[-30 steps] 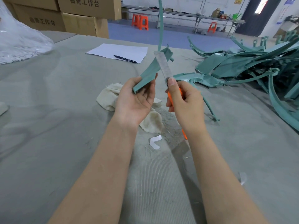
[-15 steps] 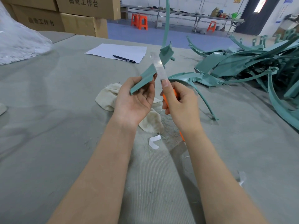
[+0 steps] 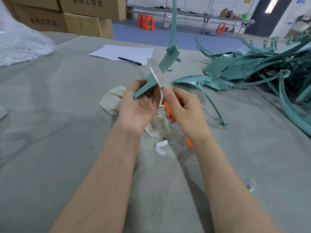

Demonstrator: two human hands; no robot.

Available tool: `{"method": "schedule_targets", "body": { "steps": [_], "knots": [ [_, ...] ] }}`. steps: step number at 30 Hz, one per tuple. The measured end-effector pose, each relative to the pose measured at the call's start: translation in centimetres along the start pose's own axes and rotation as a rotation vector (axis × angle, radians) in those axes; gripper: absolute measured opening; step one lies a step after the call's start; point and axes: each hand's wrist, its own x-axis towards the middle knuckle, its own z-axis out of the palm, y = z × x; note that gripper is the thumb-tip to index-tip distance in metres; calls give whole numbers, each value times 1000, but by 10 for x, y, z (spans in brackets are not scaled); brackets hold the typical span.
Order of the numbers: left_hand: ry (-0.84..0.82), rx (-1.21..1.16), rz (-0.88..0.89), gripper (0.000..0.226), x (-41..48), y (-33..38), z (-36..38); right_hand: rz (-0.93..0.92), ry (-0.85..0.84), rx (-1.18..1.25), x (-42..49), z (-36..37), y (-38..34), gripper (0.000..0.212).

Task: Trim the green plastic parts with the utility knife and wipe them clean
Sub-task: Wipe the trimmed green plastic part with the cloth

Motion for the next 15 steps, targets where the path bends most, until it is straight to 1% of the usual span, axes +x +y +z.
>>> {"method": "schedule_targets", "body": {
  "steps": [2, 5, 7, 9, 11, 12, 13, 15],
  "knots": [
    [1, 7, -29, 30, 0, 0, 0, -26, -76, -25, -1, 3, -1, 38],
    [-12, 32, -72, 43, 0, 1, -2, -67, -202, -104, -4, 10, -2, 42],
    [-13, 23, -89, 42, 0, 2, -3, -48, -213, -43, -4, 8, -3, 41],
    [-7, -15, -90, 31, -1, 2, -1, -16, -189, 23, -3, 5, -4, 38],
    [-5, 1, -65, 20, -2, 1, 1, -3, -131, 53, -2, 3, -6, 38],
    [-2, 22, -53, 21, -3, 0, 2, -4, -90, 55, -1, 2, -6, 39],
    [3, 28, -42, 27, -3, 0, 2, -8, -45, 49, 0, 1, -5, 41],
    [10, 14, -19, 47, -1, 0, 0, -8, 41, 30, 2, -2, -3, 47]
  ]
}}
